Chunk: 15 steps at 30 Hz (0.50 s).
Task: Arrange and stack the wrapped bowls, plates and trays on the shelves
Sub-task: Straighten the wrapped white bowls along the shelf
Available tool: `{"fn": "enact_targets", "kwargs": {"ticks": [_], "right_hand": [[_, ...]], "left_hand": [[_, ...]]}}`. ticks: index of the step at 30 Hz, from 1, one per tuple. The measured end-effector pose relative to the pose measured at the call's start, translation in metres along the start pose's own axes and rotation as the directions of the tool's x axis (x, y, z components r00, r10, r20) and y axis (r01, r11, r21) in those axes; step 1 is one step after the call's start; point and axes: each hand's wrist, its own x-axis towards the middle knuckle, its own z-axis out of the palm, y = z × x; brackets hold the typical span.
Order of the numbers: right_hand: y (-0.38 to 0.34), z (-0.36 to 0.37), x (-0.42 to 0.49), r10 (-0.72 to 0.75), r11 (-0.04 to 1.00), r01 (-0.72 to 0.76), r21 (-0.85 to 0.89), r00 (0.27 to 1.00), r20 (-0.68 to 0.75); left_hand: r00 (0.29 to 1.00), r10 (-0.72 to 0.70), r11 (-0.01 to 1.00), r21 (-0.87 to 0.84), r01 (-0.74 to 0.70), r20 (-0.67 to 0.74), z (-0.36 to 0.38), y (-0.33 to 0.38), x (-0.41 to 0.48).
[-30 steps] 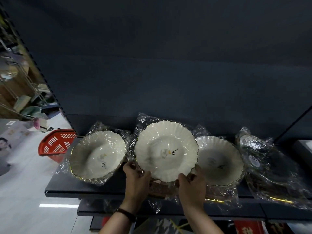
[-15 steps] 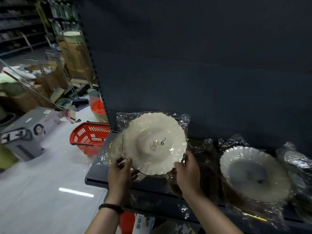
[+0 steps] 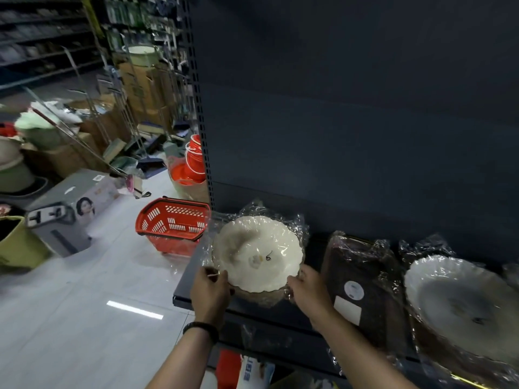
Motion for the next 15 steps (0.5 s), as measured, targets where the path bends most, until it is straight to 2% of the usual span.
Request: {"fn": "enact_targets", "kwargs": {"ticks": [5, 7, 9, 11, 12, 14, 15], "right_hand": [[0.000, -0.002, -0.001, -0.024, 0.992, 0.027, -0.125, 0.999, 0.030], [0.006, -0.001, 0.002, -0.055, 0.964, 0.063, -0.257, 0.998, 0.039], [0.011, 0.002, 0.004, -0.098, 0.915, 0.114, -0.388, 0.993, 0.061], [0.013, 0.005, 0.002, -0.146, 0.864, 0.177, -0.472, 0.984, 0.102], [0.014, 0.007, 0.000, -0.153, 0.846, 0.197, -0.496, 0.980, 0.128], [0.017, 0.013, -0.003, -0.145, 0.814, 0.204, -0.544, 0.978, 0.151], [0.017, 0.015, -0.005, -0.148, 0.801, 0.202, -0.563, 0.979, 0.141]], "left_hand": [[1.000, 0.016, 0.989, 0.144, -0.018, 0.015, 0.001, -0.048, 0.043], [1.000, 0.023, 0.982, 0.186, -0.022, 0.000, -0.005, -0.029, 0.028], [0.995, 0.071, 0.975, 0.216, -0.053, -0.076, -0.010, -0.016, 0.012], [0.959, 0.255, 0.903, 0.385, -0.189, -0.126, -0.011, -0.017, 0.001], [0.933, 0.347, 0.835, 0.486, -0.259, -0.099, -0.009, -0.020, -0.004], [0.883, 0.469, 0.691, 0.613, -0.383, 0.023, -0.003, -0.027, -0.012], [0.872, 0.482, 0.652, 0.630, -0.420, 0.083, -0.001, -0.030, -0.014]]}}
